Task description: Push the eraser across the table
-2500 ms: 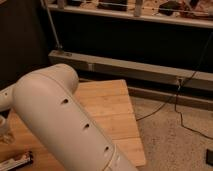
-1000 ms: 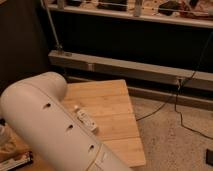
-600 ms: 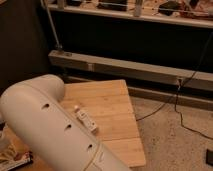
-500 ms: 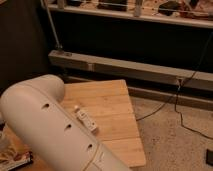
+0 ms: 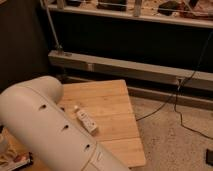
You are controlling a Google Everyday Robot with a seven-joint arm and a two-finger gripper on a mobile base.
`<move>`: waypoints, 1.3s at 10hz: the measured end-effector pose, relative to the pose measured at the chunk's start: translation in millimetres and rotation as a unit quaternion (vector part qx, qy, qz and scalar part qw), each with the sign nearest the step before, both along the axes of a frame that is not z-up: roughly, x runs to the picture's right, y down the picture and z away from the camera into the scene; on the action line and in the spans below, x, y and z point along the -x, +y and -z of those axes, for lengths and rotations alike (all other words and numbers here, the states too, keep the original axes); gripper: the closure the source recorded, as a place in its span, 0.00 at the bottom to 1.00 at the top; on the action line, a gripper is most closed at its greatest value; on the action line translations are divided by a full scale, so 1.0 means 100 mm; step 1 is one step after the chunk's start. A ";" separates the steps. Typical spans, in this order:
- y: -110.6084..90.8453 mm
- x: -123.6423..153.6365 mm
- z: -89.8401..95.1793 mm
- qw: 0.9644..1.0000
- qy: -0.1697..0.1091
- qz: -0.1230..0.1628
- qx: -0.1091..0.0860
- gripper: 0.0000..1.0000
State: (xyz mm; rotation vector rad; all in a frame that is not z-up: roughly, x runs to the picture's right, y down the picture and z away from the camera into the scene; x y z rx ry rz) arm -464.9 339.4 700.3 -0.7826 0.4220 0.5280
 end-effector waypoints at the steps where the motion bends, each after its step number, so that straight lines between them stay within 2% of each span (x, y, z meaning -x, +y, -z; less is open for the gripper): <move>1: 0.09 -0.28 0.13 0.999 0.022 0.024 0.007 1.00; 2: 0.10 -0.44 0.27 0.999 0.035 0.030 0.015 1.00; 4: 0.14 -0.75 0.69 0.997 0.052 0.038 0.036 1.00; 5: 0.13 -0.81 0.81 0.997 0.053 0.034 0.041 1.00; 6: 0.08 -0.81 0.91 0.998 0.052 0.013 0.043 1.00; 8: -0.10 -0.69 0.88 0.998 0.043 -0.041 0.033 1.00; 10: -0.28 -0.57 0.74 0.996 0.024 -0.090 0.012 1.00; 11: -0.33 -0.54 0.65 0.995 0.016 -0.103 -0.004 1.00; 13: -0.31 -0.51 0.55 0.994 0.006 -0.107 -0.026 1.00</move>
